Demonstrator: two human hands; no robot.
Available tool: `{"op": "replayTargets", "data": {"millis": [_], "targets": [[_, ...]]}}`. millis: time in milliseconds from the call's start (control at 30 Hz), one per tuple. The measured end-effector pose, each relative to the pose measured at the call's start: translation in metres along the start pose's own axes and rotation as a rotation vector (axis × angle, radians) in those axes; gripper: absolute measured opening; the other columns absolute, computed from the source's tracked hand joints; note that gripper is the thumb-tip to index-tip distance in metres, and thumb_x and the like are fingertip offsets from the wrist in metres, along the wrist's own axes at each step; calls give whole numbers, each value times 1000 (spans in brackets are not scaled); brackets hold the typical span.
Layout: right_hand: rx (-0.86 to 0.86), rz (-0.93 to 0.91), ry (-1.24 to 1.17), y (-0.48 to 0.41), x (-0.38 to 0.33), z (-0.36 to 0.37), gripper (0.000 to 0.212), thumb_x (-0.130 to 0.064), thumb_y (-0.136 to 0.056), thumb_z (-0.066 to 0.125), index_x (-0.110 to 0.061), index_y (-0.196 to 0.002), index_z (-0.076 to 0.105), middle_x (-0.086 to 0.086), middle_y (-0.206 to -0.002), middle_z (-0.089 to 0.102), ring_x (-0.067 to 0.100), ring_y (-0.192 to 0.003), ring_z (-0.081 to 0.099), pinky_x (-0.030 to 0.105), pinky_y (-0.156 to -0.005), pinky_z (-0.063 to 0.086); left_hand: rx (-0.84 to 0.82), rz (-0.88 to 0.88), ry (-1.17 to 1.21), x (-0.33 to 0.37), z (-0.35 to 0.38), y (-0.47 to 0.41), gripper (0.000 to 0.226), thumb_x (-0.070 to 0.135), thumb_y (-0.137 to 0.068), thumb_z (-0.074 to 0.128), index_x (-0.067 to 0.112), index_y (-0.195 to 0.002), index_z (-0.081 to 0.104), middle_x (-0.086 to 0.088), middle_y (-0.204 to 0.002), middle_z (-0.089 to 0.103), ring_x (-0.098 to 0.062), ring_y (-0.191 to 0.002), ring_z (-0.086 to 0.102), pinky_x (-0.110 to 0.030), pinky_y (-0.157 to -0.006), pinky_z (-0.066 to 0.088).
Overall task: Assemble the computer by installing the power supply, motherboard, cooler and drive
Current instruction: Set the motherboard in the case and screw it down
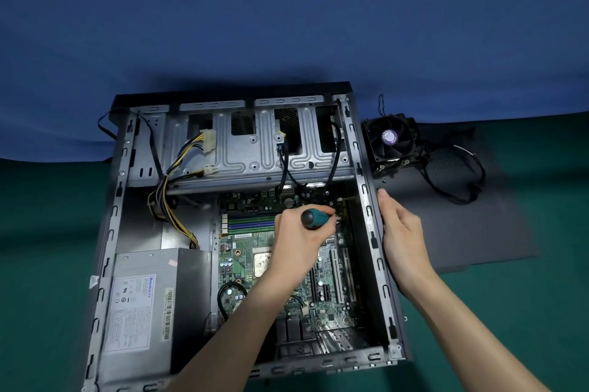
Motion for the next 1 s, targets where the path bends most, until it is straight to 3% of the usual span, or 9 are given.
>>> {"op": "replayTargets", "data": {"millis": [367,467,533,667,767,833,900,1000], "targets": [[19,-12,5,1,-1,-1,52,-36,-102,39,13,-100,58,40,-106,52,49,-99,51,51,-92,43,-36,6,24,-1,5,-2,9,11,-81,75,13,-89,76,1,-82,74,-11,-78,68,-13,-70,51],[11,-28,-9,1,-2,0,52,-36,-102,40,12,-95,59,39,-96,54,32,-76,54,40,-77,45,-37,7,9,-2,5,-2,8,11,-81,75,13,-89,76,3,-83,74,-9,-79,68,-14,-73,52],[11,-30,-24,1,0,0,53,-36,-102,40,13,-93,57,37,-87,54,21,-74,48,34,-72,40,-34,1,-9,-4,5,-2,8,14,-80,75,16,-88,76,7,-83,73,-7,-80,68,-15,-74,52],[11,-20,-35,-1,5,0,56,-37,-102,41,16,-92,53,15,-73,49,21,-73,43,34,-68,37,-50,6,-62,-5,7,-2,7,19,-81,75,20,-87,76,7,-84,73,-10,-82,68,-24,-74,54],[29,-40,23,-1,5,-2,47,-35,-101,43,7,-90,61,25,-75,53,20,-72,50,32,-70,40,-91,30,-140,0,11,-3,7,22,-83,73,21,-89,75,5,-83,72,-14,-82,67,-31,-75,55],[120,-181,174,4,-13,-10,25,-30,-99,50,-10,-97,66,7,-91,63,16,-85,58,21,-73,44,-146,79,-251,8,17,-5,4,24,-84,70,24,-87,73,3,-77,71,-17,-78,66,-34,-71,55],[181,-440,381,18,-47,-10,16,-24,-93,61,-16,-106,65,-1,-103,58,18,-97,54,11,-78,40,-202,148,-364,19,23,-6,4,19,-84,67,22,-83,70,1,-71,67,-20,-72,62,-31,-65,51],[-28,-692,659,32,-69,12,24,-26,-86,72,-13,-106,68,-3,-99,59,19,-94,49,31,-84,41,-279,222,-487,32,31,-10,19,3,-82,57,20,-73,58,0,-67,60,-23,-70,57,-29,-61,44]]}}
Point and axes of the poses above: each hand's wrist, its own y-axis away from the middle knuckle, its own z-axis out of the palm, x = y × z, the point moved 8 cm from there along -y, towards the middle knuckle
